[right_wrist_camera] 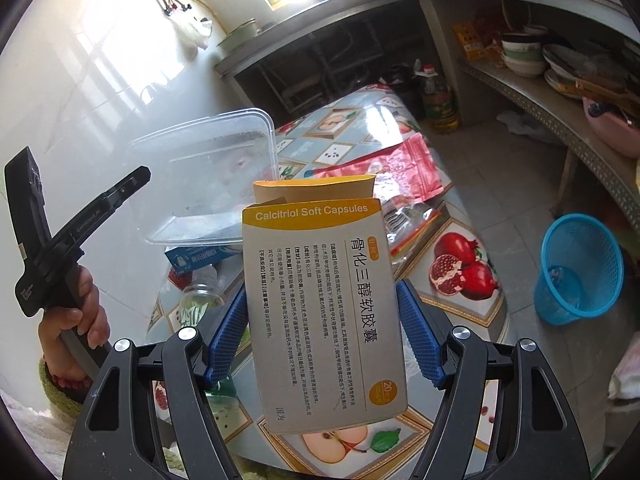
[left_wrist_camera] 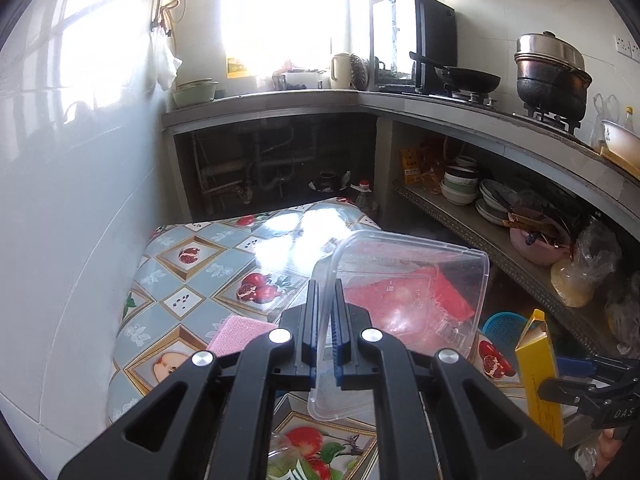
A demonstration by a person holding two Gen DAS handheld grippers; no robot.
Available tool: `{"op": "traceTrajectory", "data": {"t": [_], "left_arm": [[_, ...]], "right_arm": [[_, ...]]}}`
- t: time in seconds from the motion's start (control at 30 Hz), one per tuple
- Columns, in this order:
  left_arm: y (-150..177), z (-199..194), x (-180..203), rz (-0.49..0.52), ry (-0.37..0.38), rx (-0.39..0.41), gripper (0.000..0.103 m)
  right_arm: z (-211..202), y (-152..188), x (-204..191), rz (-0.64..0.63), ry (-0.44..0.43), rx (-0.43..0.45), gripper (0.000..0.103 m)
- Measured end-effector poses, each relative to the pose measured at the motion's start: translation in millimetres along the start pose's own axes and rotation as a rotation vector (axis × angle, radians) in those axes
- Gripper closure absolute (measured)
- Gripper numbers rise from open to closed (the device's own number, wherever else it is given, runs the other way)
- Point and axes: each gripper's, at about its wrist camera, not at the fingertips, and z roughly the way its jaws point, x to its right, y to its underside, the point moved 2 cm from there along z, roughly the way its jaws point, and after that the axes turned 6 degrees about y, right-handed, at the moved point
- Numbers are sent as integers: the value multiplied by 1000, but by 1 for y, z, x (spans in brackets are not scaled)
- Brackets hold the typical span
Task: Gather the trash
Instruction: 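Carry both boxes over the blue wastebasket and open both tools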
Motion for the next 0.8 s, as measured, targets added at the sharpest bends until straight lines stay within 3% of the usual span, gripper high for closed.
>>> {"op": "traceTrajectory", "data": {"t": [0.23,0.4,0.6,0.8], "left_arm": [[-22,17,48,98,56,-13,98],[-38,39,91,187,119,-43,98],[-56,90,155,288,244,-151,98],[-57,165,241,353,369,-325,98]], "right_arm": [[-32,-4,48,104,35,87,35],[-54,1,93,199,109,157,35],[-88,24,182,412,228,228,35],[-92,43,268,608,322,211,35]]}}
